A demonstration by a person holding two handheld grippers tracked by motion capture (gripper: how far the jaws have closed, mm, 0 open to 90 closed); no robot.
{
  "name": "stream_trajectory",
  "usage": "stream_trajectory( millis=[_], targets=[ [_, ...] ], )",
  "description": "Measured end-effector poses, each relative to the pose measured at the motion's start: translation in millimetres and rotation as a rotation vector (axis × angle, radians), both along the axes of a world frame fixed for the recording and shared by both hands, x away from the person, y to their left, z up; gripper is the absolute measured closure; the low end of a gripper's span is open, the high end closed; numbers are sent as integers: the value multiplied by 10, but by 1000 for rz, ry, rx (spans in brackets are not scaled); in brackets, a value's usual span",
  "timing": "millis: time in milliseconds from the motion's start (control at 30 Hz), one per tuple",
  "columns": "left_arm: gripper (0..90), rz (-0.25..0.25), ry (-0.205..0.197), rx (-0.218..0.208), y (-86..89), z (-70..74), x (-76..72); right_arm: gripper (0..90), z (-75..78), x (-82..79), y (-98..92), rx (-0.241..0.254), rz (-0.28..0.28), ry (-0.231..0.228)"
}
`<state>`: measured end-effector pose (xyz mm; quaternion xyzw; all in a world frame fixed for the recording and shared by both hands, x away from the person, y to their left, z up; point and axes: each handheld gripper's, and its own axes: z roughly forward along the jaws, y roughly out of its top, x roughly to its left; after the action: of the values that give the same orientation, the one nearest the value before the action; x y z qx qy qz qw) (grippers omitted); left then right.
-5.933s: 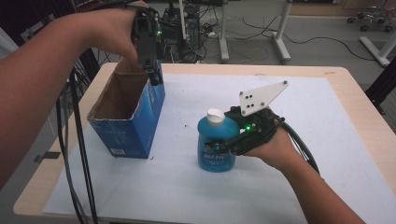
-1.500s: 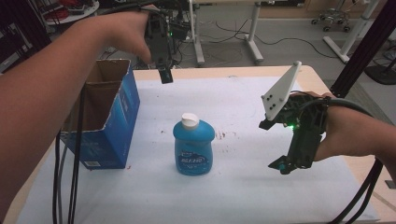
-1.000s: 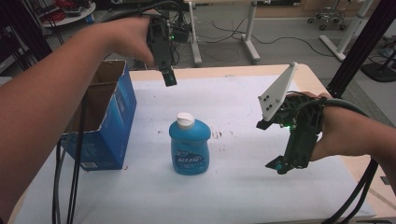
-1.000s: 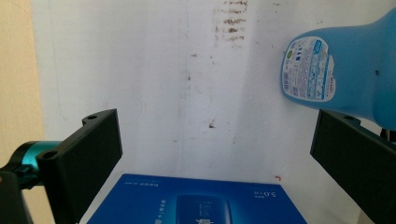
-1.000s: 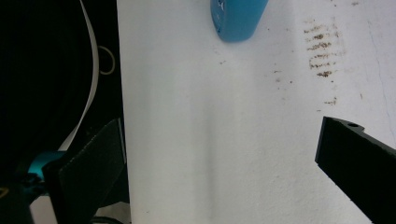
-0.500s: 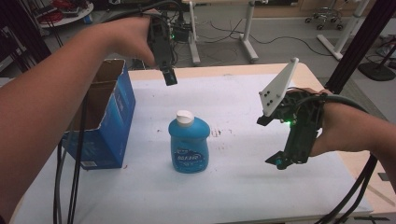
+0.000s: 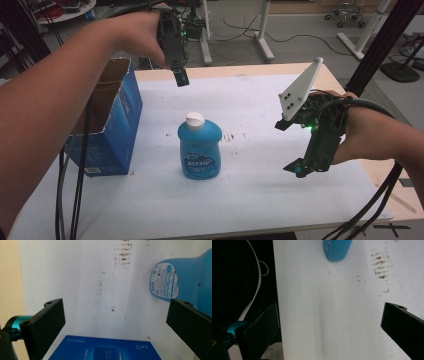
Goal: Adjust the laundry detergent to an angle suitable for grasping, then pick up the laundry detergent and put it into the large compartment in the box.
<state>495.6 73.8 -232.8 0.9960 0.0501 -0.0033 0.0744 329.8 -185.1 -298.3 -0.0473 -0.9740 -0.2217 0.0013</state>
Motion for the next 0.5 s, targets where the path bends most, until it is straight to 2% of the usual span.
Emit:
stream_trajectory(
  millis=[167,500],
  targets=[
    [20,2,-2,-14,21,13,17,6,23,30,18,3,3,-6],
    [21,9,-3,-2,62,16,30,6,12,40,52,6,6,-13]
  ],
)
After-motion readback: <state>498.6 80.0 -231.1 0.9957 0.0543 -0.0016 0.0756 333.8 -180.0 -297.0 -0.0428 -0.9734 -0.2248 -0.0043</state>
